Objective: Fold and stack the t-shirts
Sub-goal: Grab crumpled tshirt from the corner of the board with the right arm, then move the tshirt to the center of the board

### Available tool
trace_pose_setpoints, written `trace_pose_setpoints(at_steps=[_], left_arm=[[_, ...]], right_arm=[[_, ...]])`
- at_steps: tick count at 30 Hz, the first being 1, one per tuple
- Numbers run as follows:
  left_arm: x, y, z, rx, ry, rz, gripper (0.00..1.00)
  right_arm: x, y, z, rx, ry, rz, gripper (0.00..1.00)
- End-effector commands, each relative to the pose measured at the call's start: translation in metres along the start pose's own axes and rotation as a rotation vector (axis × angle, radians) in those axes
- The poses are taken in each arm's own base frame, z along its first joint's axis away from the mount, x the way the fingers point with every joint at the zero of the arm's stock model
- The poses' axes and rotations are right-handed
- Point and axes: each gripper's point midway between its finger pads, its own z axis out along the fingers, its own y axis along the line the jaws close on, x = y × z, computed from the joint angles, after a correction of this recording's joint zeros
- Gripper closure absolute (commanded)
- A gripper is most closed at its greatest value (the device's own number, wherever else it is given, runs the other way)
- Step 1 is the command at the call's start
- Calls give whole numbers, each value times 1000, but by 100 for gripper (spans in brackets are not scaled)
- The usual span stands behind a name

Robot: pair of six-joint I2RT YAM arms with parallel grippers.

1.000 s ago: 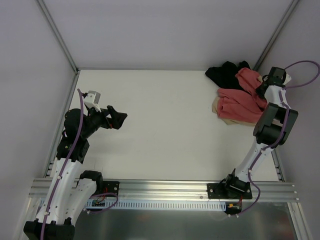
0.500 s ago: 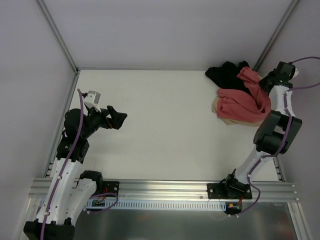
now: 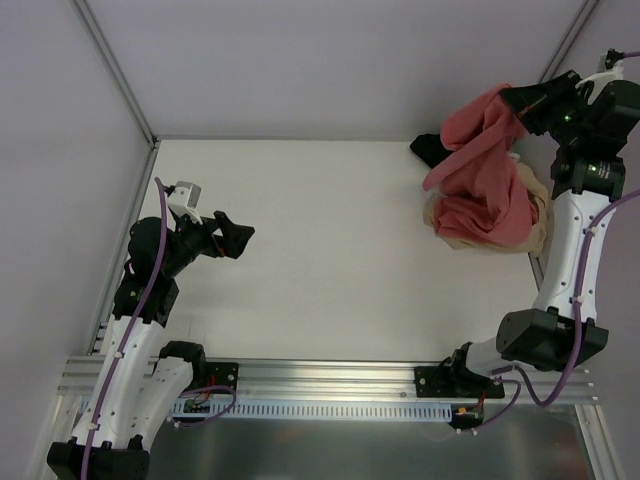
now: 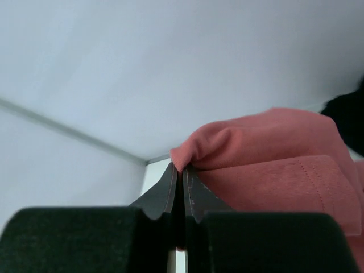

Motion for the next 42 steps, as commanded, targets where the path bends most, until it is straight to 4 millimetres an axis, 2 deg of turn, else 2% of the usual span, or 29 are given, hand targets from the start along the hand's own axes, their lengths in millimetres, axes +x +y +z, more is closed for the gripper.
trace_pose_setpoints(at_steps=[1,3,6,7,8,10,14,17,20,22,26,29,30,31,33,35,36,37,39,42], left_arm=[[-17,-11,-1,41,-43,11,1],[-17,-11,0,41,-40,10,1],[-17,-11,0,43,-38,8,1],[-17,-11,0,43,-38,8,1],[-16,-10,0,39,-37,8,1],[-15,-10,1,40,-34,6,1],[-14,-11,3,46,-23,0,1],[-13,-10,4,45,-19,-1,1],[-12,-9,5,42,-15,-1,1],[-12,-9,5,44,-10,-3,1],[-8,-9,8,49,6,-12,1],[-7,-9,8,54,10,-16,1],[-7,-10,8,57,12,-17,1],[-7,-11,8,60,12,-17,1],[-7,-11,9,60,13,-16,2],[-7,-10,9,59,14,-15,1],[-7,-11,9,60,13,-16,1],[-8,-11,9,60,12,-14,1],[-8,-11,8,60,10,-13,1],[-9,-12,7,63,7,-11,1]], right_arm=[[22,78,-26,-280,143,52,100],[40,110,-34,-388,234,73,100],[53,156,-55,-542,311,87,100],[50,175,-65,-618,301,54,99],[57,190,-74,-668,339,54,99],[57,218,-90,-763,361,64,99],[39,270,-132,-939,357,78,99],[23,301,-160,-1028,343,79,100],[2,328,-187,-1107,310,91,100],[-7,339,-198,-1127,292,103,100],[-9,340,-204,-1093,246,78,99],[6,326,-200,-1061,268,73,99],[11,324,-207,-1051,272,65,99],[16,312,-194,-1006,288,81,99],[18,295,-183,-927,276,64,99],[14,289,-179,-888,258,51,99],[15,281,-171,-839,253,37,99],[10,281,-170,-825,224,15,99],[8,267,-159,-750,212,6,99],[2,257,-148,-715,205,26,99]])
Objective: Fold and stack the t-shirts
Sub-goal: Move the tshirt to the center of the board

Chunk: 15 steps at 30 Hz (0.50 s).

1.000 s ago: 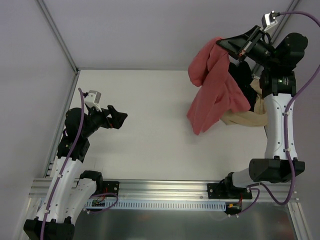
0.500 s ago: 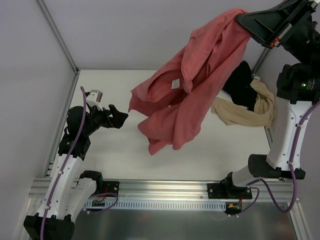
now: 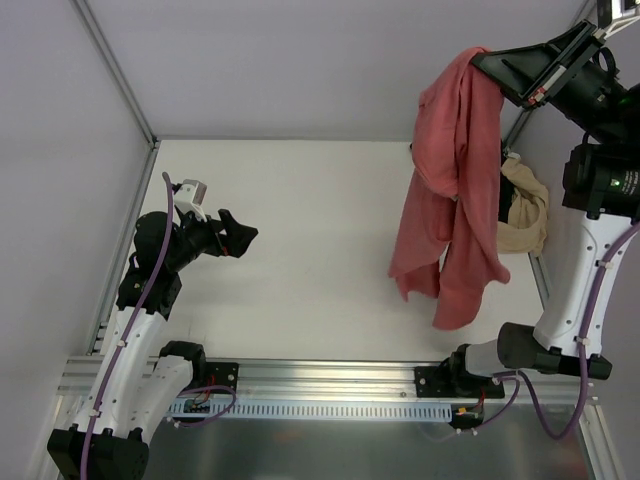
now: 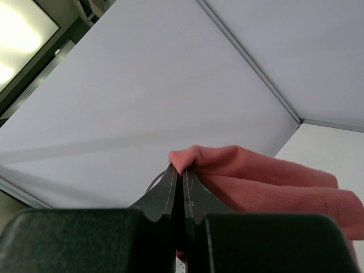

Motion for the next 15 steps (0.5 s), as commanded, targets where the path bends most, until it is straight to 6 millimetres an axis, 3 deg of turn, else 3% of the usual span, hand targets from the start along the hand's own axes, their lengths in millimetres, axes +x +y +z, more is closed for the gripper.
trace_pose_setpoints(at_steps=[1,8,10,15], left_arm=[[-21,-16,-4,52,-54,21,1],[-24,-17,-5,52,-64,29,1],[-25,-17,-5,54,-65,30,1],[-25,-16,-6,50,-67,32,1]], right_arm=[[-11,-2,-5,42,-49,-62,100],[-15,-24,7,40,-38,8,99],[-13,-23,11,17,-26,24,99],[9,-25,40,-100,87,133,99]])
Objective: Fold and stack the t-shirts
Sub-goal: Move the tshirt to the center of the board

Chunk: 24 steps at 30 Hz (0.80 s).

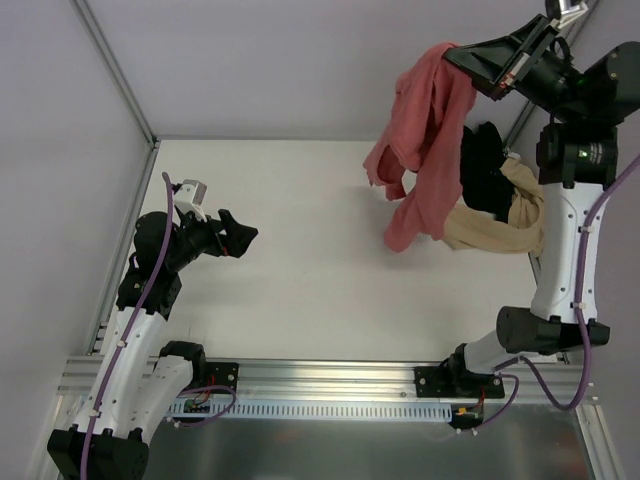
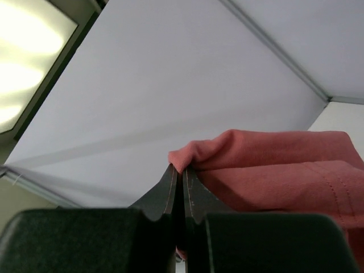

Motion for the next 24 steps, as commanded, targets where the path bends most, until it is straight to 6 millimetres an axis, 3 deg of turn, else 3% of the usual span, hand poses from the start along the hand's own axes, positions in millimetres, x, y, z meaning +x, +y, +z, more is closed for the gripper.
trace_pose_setpoints(at_steps=[1,5,6,13,16,19,21,22,23,24], left_arm=[[-26,-16,-6,46,-69,32,1],[-24,-15,-5,43,-64,29,1],[-25,-15,-5,44,-65,30,1],[-23,-12,-4,29,-59,30,1],[-22,-11,-4,28,-57,30,1],[-22,-11,-2,31,-50,26,1],[-23,-11,-1,31,-51,27,1],[-22,-11,-1,32,-50,26,1],[-22,-11,-1,30,-48,26,1],[-22,-11,-1,30,-46,25,1]], right_arm=[[17,33,19,-185,100,-8,99],[54,48,50,-307,295,123,99],[60,43,58,-309,323,140,100],[82,56,75,-372,421,168,100],[84,71,67,-410,448,144,99],[91,96,44,-440,480,81,99],[99,99,32,-434,512,56,99],[103,119,14,-451,505,26,99],[108,104,16,-422,517,66,100],[112,102,11,-416,514,55,99]])
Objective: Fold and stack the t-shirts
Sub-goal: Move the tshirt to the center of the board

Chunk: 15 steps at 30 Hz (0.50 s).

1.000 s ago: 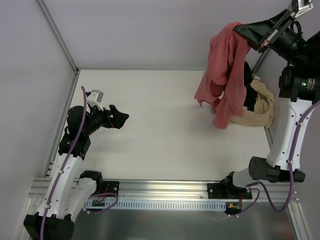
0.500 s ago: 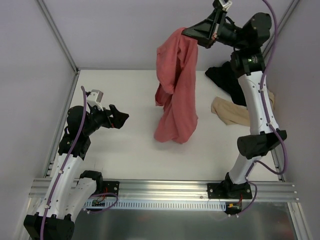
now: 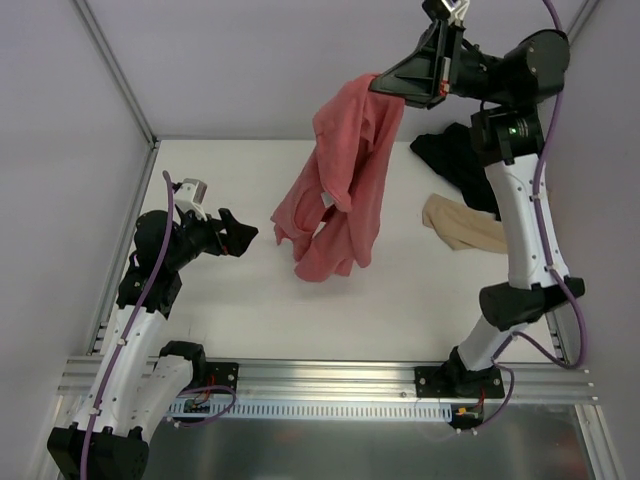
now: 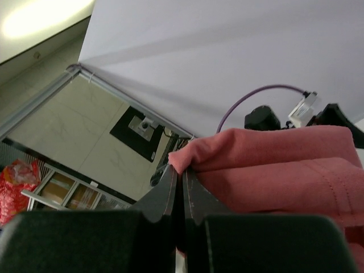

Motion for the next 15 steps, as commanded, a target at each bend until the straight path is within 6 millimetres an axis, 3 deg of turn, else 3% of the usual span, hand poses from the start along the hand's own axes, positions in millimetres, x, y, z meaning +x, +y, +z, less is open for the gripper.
trace_pose_setpoints(at_steps=[1,2,3,4,5,6,7,8,9,11,15], left_arm=[[-21,-12,-3,32,-51,27,1],[-22,-12,-3,33,-55,28,1],[-21,-13,-4,36,-54,28,1],[-22,-13,-4,35,-57,29,1],[-21,-12,-4,34,-56,27,1],[-21,-13,-4,36,-54,28,1],[-21,-13,-3,37,-53,27,1],[-21,-13,-3,38,-51,26,1],[-20,-13,-3,41,-49,24,1],[-19,-13,-2,42,-46,21,1],[-19,-14,-3,45,-46,19,1]], right_arm=[[64,78,-26,-46,43,-229,99],[64,41,-35,58,8,-73,99],[71,31,-44,118,-33,-80,99],[68,11,-56,208,-123,-174,86],[91,-4,-74,293,-173,-104,73],[88,-16,-93,354,-254,-114,34],[88,-27,-105,391,-321,-103,10],[102,-21,-113,408,-365,-138,1],[102,-48,-129,468,-414,-89,0],[114,-71,-144,577,-437,-66,1],[122,-87,-157,682,-455,-62,0]])
